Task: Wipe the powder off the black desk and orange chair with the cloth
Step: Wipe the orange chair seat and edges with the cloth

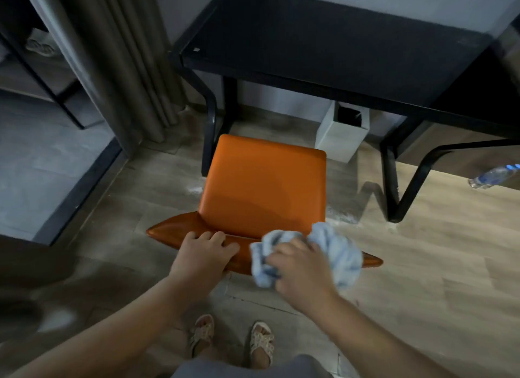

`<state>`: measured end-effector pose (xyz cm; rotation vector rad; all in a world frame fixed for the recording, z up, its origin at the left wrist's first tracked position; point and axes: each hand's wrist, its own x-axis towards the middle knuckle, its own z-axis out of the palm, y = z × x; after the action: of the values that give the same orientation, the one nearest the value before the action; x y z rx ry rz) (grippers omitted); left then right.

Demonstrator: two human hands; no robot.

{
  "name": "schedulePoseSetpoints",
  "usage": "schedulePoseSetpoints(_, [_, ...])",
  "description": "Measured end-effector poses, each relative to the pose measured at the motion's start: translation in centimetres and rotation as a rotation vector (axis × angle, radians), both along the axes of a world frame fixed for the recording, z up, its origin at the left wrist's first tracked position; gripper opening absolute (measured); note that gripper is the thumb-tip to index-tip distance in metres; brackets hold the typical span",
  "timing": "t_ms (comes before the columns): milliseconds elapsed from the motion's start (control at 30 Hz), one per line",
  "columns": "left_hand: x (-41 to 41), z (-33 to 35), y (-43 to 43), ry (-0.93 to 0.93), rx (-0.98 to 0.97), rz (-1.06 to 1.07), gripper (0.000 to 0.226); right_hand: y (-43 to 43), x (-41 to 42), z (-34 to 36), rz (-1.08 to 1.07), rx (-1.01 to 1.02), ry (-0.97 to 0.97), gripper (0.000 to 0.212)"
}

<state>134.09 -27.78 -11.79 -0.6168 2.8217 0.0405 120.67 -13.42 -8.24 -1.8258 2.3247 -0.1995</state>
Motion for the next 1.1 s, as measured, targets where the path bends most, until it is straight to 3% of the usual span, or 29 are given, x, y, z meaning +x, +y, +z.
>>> schedulePoseSetpoints(100, [-0.4, 0.3, 0.0, 0.012, -0.02, -0.036, 0.036, 0.8, -1.9, -0.6, -0.012, 0.124, -0.113, 0.023])
schedulePoseSetpoints(233, [-0.3, 0.2, 0.1, -0.019, -0.018, -0.012, 0.032, 6.9, -8.3, 1.3, -0.066, 0.006, -0.132, 0.035])
schedulePoseSetpoints(300, [-0.4, 0.2, 0.1, -0.026, -0.025, 0.007, 0.03, 7.9, -9.9, 1.7, -0.069, 0.054, -0.179, 0.03])
schedulePoseSetpoints(500, [-0.6, 0.2, 0.2, -0.071, -0.025, 0.023, 0.032, 1.1, -2.9, -1.3, 0.087, 0.004, -0.167, 0.017])
schedulePoseSetpoints(633, [-0.9, 0.4, 0.1, -0.106, 0.003, 0.042, 0.034, 3.8, -6.5, -0.3, 0.069, 0.037, -0.276, 0.02])
schedulePoseSetpoints(767, [-2.2, 0.5, 0.9, -0.124, 0.06, 0.063, 0.037, 8.3, -11.2, 1.0, -0.097, -0.015, -0.283, 0.019])
schedulePoseSetpoints(967, [-3.9, -0.7, 3.2, -0.04, 0.139, 0.019, 0.041, 4.5, -5.8, -1.0, -0.011, -0.055, -0.265, 0.011])
schedulePoseSetpoints(1100, [-3.9, -0.8, 2.6, -0.037, 0.156, 0.01, 0.047, 8.3, -10.3, -0.6, -0.078, -0.104, -0.252, 0.034])
